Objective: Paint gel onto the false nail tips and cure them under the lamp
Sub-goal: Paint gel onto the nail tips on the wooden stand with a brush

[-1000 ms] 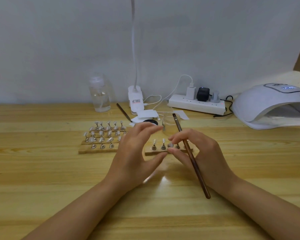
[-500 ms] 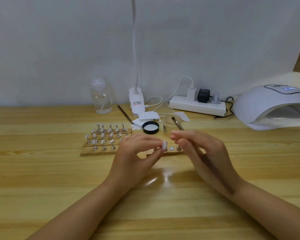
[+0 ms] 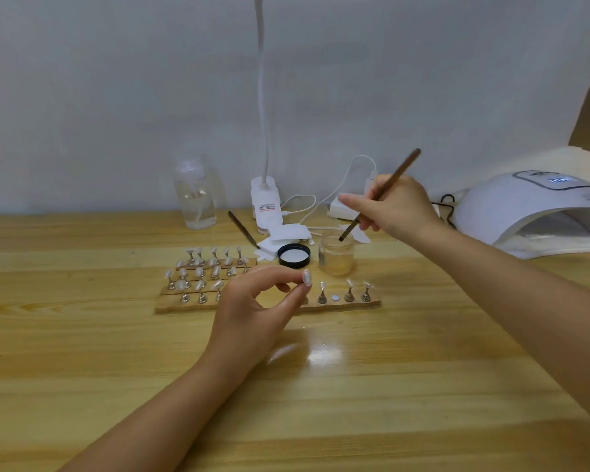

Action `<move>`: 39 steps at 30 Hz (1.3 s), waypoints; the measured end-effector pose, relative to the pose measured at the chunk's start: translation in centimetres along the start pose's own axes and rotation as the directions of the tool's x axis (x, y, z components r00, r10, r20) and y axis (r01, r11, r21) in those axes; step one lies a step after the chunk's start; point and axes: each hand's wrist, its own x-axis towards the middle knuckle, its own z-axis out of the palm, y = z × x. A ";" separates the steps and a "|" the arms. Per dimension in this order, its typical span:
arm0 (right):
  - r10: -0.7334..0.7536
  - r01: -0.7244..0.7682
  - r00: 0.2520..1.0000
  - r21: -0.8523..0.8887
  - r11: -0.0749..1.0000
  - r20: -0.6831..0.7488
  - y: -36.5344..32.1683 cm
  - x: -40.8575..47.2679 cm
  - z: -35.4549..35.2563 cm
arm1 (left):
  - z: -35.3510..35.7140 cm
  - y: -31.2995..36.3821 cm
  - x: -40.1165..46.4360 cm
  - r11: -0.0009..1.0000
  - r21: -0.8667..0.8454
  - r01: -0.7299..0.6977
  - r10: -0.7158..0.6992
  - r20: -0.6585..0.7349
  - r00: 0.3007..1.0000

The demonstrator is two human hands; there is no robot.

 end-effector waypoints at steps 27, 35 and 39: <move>0.275 -0.262 0.935 0.085 0.961 -0.223 1.9 0.4 -0.8 | -0.1 0.0 0.0 0.997 0.005 0.077 -0.077 -0.013 0.997; 0.094 -0.007 0.974 0.382 0.924 -0.208 -1.3 -3.3 -1.4 | -0.1 -0.3 -0.1 0.994 -0.004 0.113 -0.113 -0.017 0.993; -0.157 0.193 0.981 0.476 0.858 -0.115 -2.5 -7.6 0.2 | 0.0 -0.2 0.0 0.992 -0.009 0.123 -0.123 -0.016 0.992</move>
